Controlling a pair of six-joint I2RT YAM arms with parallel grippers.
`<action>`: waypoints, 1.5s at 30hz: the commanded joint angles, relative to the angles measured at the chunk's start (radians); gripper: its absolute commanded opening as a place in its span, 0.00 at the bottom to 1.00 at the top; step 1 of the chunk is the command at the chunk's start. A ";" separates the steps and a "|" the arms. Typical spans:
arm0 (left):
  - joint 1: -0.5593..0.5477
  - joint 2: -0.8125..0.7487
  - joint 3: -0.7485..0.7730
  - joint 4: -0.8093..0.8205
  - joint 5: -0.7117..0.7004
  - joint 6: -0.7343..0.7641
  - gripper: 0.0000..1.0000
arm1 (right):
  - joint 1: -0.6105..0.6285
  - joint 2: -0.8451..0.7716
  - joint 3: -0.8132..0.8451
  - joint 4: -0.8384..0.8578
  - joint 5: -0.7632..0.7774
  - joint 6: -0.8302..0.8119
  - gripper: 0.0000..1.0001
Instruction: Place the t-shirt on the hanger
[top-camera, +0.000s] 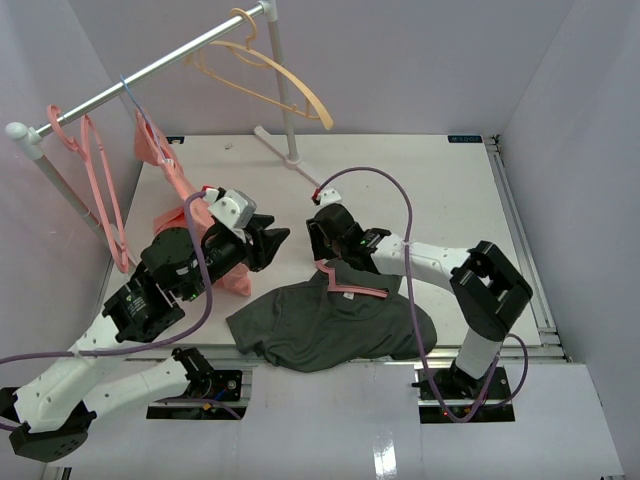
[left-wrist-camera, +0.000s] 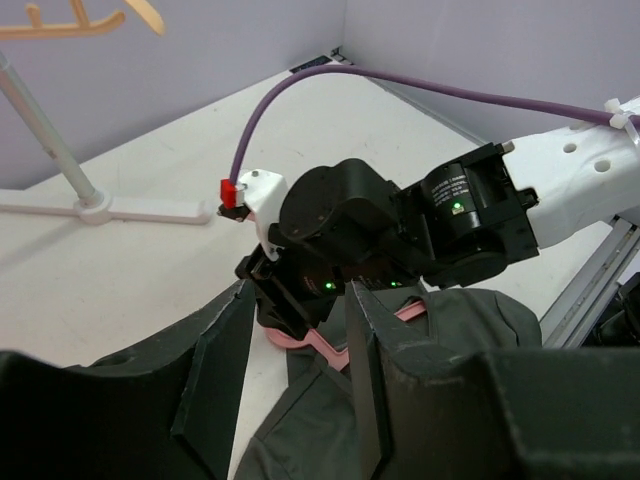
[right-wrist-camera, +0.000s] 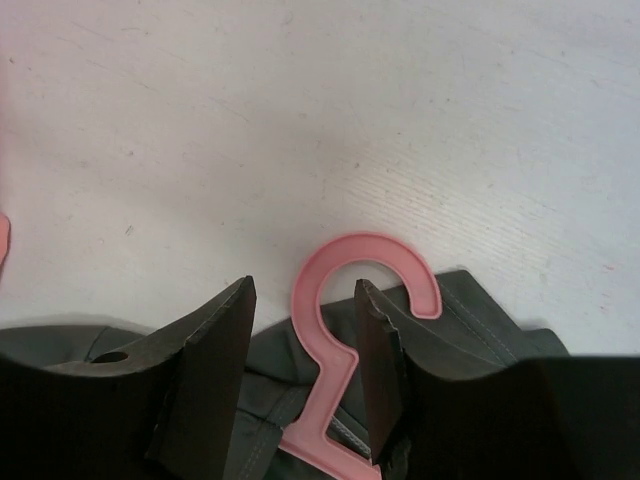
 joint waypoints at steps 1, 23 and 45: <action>0.003 0.006 -0.023 -0.023 -0.020 -0.012 0.53 | 0.030 0.096 0.091 -0.051 0.045 0.037 0.52; 0.001 -0.031 -0.061 -0.028 -0.027 -0.005 0.57 | 0.077 0.297 0.255 -0.237 0.190 0.126 0.53; 0.001 -0.021 -0.026 -0.041 0.048 -0.050 0.58 | 0.065 0.001 0.077 -0.231 0.307 0.096 0.08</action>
